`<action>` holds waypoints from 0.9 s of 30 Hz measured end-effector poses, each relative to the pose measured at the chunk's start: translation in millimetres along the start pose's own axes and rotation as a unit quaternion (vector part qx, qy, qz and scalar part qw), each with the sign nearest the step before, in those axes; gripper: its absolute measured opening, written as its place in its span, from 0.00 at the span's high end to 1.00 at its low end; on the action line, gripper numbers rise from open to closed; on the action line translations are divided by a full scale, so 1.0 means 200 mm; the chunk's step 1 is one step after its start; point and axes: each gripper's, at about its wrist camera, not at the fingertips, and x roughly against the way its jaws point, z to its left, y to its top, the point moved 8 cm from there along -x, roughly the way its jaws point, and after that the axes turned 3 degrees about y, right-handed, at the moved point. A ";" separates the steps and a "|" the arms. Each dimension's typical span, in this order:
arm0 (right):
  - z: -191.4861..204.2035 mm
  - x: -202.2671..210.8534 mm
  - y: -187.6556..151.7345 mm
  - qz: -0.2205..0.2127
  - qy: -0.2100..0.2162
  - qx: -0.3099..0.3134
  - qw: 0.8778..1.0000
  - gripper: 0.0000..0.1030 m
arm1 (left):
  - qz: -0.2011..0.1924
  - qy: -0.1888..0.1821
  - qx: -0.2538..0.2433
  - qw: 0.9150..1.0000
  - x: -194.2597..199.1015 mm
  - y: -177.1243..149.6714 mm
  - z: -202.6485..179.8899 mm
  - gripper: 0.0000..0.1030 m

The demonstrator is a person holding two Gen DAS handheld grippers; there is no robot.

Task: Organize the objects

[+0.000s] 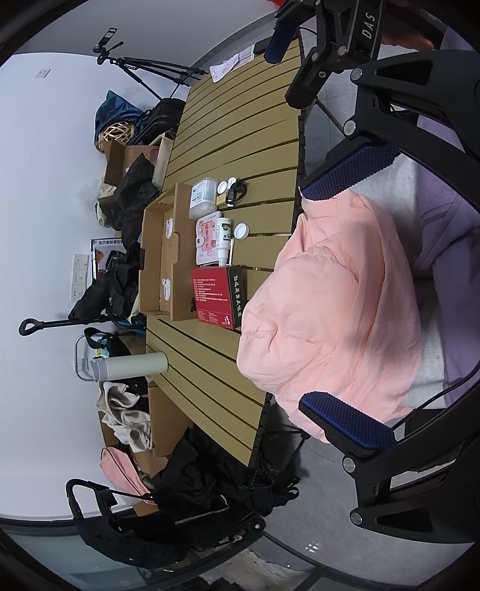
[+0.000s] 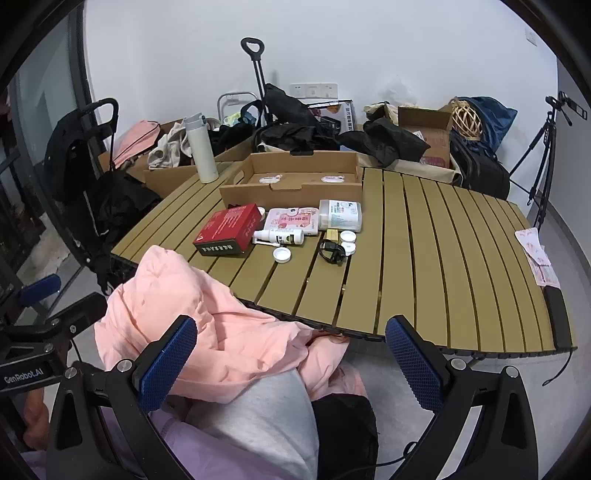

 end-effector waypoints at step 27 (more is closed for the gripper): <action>-0.03 -0.02 -0.02 0.002 0.000 -0.010 1.000 0.00 | 0.005 0.003 0.002 1.000 -0.02 -0.02 0.02 0.00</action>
